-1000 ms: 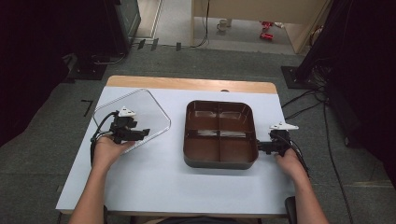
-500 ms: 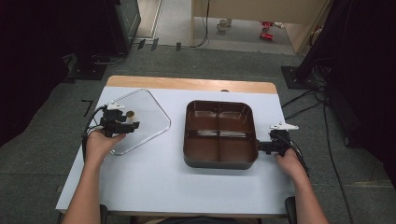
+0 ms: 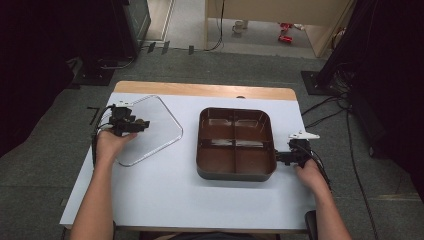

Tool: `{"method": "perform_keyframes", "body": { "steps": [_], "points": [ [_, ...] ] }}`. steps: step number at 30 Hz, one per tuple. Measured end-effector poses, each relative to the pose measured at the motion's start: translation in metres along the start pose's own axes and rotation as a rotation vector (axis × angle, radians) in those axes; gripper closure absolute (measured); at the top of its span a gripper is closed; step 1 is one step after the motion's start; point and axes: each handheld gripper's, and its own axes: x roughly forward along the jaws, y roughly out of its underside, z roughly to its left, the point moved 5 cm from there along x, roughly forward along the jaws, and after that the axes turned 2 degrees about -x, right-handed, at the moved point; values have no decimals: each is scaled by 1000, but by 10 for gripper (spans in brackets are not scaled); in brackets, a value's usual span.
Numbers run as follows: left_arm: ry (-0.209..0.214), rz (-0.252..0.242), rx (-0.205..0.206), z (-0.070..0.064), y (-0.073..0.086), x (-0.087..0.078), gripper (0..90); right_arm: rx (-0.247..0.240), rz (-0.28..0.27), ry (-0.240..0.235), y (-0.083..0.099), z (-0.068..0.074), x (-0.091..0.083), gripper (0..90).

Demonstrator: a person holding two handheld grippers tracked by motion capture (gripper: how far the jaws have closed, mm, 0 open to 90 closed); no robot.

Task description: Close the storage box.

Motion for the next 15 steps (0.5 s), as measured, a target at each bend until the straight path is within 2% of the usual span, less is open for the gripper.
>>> {"method": "perform_keyframes", "body": {
  "steps": [4, 7, 10, 12, 15],
  "points": [
    [-35, -1, 25, 3, 1, 8, 438, 0, 0, 0, 0, 0, 0, 77],
    [-53, 13, 30, 5, 3, 14, 466, 0, 0, 0, 0, 0, 0, 77],
    [-44, 19, 8, 7, 5, 17, 500, 0, 0, 0, 0, 0, 0, 77],
    [-48, 31, 11, 8, 8, 19, 535, 0, 0, 0, 0, 0, 0, 77],
    [-50, 23, 13, 8, 8, 20, 578, 0, 0, 0, 0, 0, 0, 77]
  ]
}}
